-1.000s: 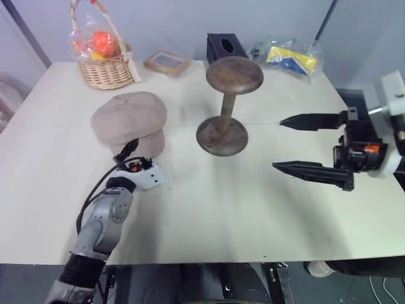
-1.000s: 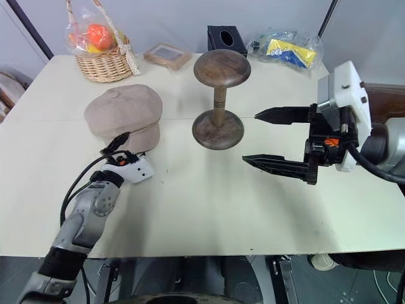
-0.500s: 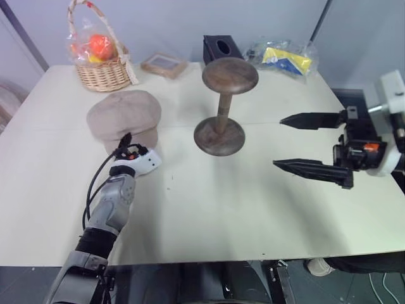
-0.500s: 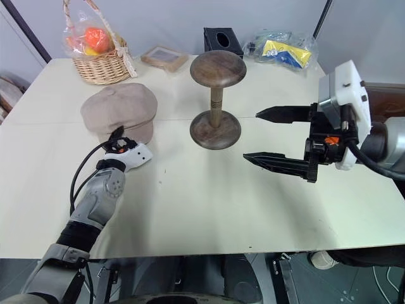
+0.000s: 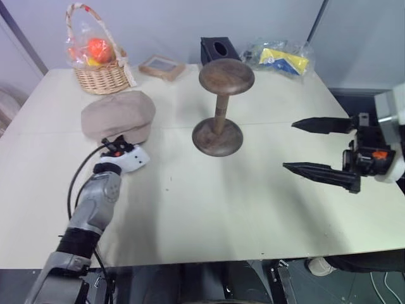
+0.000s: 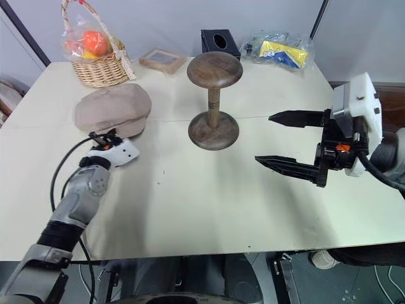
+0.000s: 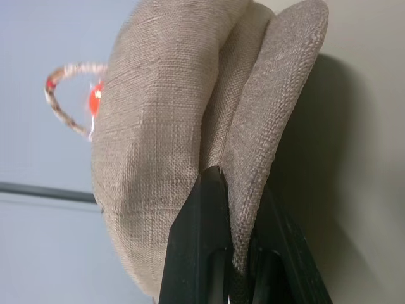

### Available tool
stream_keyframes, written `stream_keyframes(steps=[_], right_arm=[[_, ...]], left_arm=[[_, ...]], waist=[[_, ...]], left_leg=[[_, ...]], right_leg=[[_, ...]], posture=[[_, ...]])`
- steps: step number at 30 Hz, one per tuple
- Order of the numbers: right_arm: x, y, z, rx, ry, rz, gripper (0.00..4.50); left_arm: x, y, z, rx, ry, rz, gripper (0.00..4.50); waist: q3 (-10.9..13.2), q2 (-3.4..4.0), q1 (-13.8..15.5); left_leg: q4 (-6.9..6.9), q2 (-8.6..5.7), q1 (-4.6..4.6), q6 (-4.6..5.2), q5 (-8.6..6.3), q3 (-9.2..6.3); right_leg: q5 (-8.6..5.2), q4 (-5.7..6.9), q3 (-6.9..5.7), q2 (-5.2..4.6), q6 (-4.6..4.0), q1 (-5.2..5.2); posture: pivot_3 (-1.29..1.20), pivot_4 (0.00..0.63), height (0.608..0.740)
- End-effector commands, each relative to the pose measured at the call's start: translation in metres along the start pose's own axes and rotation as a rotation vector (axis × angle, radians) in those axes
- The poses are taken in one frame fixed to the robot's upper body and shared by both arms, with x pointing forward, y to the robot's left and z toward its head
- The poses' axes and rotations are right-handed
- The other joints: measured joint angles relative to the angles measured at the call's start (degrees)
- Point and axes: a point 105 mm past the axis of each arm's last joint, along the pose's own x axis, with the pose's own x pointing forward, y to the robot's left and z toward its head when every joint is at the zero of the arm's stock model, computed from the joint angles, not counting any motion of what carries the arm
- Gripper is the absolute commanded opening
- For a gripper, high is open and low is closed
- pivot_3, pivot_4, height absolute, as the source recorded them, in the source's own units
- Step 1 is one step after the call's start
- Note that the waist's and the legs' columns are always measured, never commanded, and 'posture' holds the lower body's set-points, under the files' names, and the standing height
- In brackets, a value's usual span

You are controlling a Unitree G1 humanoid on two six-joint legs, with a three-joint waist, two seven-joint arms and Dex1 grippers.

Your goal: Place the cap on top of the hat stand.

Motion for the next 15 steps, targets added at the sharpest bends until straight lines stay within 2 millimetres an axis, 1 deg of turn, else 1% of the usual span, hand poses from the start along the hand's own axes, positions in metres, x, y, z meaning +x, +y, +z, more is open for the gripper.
stream_keyframes(steps=[1,2,5,7,9,12,13,15], right_arm=[[-0.012,-0.006,0.01,-0.043,-0.021,-0.039,4.5],[-0.014,-0.006,0.01,-0.044,-0.016,-0.04,4.5],[-0.022,-0.015,0.013,-0.078,0.003,-0.086,4.5],[-0.029,-0.024,0.016,-0.11,0.012,-0.13,4.5],[-0.038,-0.03,0.02,-0.135,0.025,-0.165,4.5],[-0.048,-0.037,0.024,-0.161,0.037,-0.207,4.5],[-0.052,-0.039,0.026,-0.17,0.037,-0.222,4.5],[-0.057,-0.043,0.03,-0.172,0.023,-0.25,4.5]], left_arm=[[0.015,0.061,0.002,-0.043,-0.039,0.122,0.02],[0.02,0.076,0.01,-0.048,-0.073,0.147,0.02],[0.036,0.122,0.047,-0.049,-0.203,0.225,0.02],[0.04,0.146,0.073,-0.052,-0.291,0.263,0.02],[0.04,0.169,0.104,-0.059,-0.404,0.294,0.02],[0.032,0.193,0.147,-0.048,-0.571,0.335,0.02],[0.028,0.197,0.162,-0.052,-0.633,0.338,0.02],[0.018,0.199,0.189,-0.046,-0.756,0.332,0.02]], waist=[[0.05,-0.09,0.1],[0.1,-0.16,0.31],[0.2,-0.32,1.11],[0.24,-0.41,1.45],[0.27,-0.45,1.47],[0.27,-0.46,1.46],[0.27,-0.46,1.45],[0.27,-0.46,1.44]], left_leg=[[0.05,0.0,-0.04,0.0,0.0,-0.01],[0.07,-0.03,-0.06,0.0,0.0,0.0],[0.21,-0.23,-0.19,0.01,0.0,-0.07],[0.33,-0.3,-0.43,0.01,0.0,-0.09],[0.35,-0.37,-0.52,0.05,-0.03,-0.09],[0.41,-0.4,-0.92,0.08,-0.03,-0.09],[0.42,-0.42,-0.97,0.09,-0.04,-0.08],[0.39,-0.44,-0.98,0.12,-0.05,-0.06]], right_leg=[[0.0,0.0,-0.02,0.0,-0.01,-0.01],[0.0,0.0,-0.02,-0.01,-0.01,0.0],[0.04,-0.03,-0.09,-0.14,0.07,0.01],[0.12,-0.06,-0.09,-0.17,0.21,-0.14],[0.15,-0.16,-0.09,-0.24,0.27,-0.16],[0.22,-0.19,-0.09,-0.26,0.37,-0.53],[0.22,-0.19,-0.08,-0.26,0.38,-0.6],[0.22,-0.21,-0.07,-0.27,0.38,-0.62]], posture=[[0.0,0.15,0.74],[0.0,0.15,0.74],[0.0,0.15,0.74],[0.0,0.15,0.74],[0.0,0.15,0.74],[0.0,0.15,0.74],[0.0,0.15,0.74],[0.0,0.15,0.74]])
